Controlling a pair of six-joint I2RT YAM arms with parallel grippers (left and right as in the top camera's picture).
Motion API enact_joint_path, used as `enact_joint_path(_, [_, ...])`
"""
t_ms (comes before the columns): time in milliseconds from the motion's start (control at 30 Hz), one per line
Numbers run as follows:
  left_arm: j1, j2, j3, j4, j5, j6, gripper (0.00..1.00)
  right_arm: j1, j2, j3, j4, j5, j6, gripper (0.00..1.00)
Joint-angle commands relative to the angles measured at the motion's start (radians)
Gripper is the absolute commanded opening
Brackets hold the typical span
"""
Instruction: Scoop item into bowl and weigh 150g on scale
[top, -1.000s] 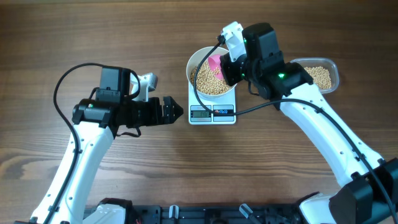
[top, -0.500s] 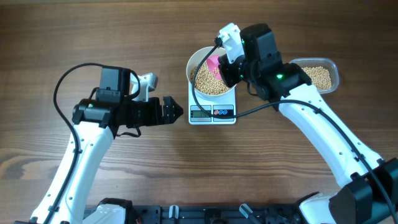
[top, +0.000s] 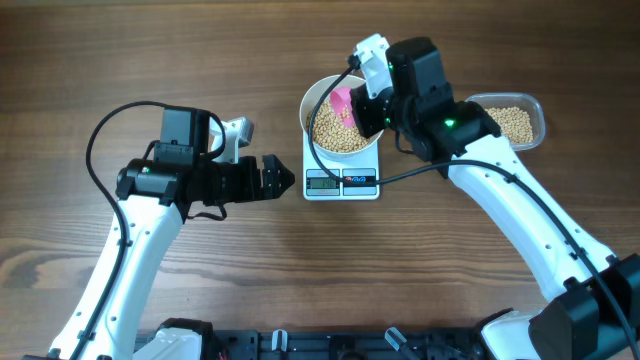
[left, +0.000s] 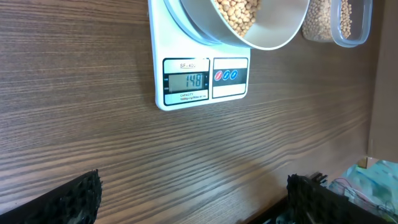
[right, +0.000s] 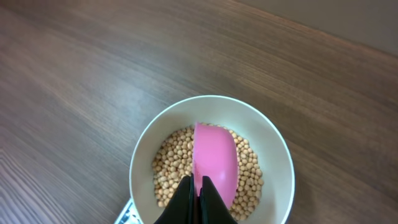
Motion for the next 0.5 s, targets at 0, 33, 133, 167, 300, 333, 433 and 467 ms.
enact_joint_path(0, [-0.004, -0.002, 0.021, 0.003, 0.012, -0.002, 1.0, 0.0, -0.016, 0.003, 0.009, -0.01, 0.069, 0.04])
enact_joint_path(33, [-0.004, -0.002, 0.021, 0.003, 0.012, -0.002, 1.0, 0.0, -0.016, 0.003, 0.009, -0.01, 0.069, 0.04])
enact_joint_path(133, [-0.003, -0.002, 0.021, 0.003, 0.012, -0.002, 1.0, 0.0, -0.016, 0.003, 0.007, -0.009, 0.058, 0.04])
enact_joint_path(167, [-0.004, -0.002, 0.021, 0.003, 0.012, -0.002, 1.0, 0.0, -0.016, 0.003, 0.007, -0.01, 0.058, 0.04])
enact_joint_path(300, [-0.004, -0.002, 0.021, 0.003, 0.012, -0.002, 1.0, 0.007, -0.016, 0.003, -0.008, -0.008, -0.113, 0.04])
enact_joint_path(333, [-0.003, -0.002, 0.021, 0.003, 0.012, -0.002, 1.0, 0.009, -0.016, 0.003, -0.011, -0.008, -0.145, 0.04])
enact_joint_path(433, [-0.003, -0.002, 0.021, 0.003, 0.012, -0.002, 1.0, 0.01, -0.016, 0.003, -0.01, -0.001, -0.153, 0.04])
enact_joint_path(467, [-0.004, -0.002, 0.021, 0.003, 0.012, -0.002, 1.0, 0.01, -0.015, 0.003, -0.011, -0.001, -0.153, 0.04])
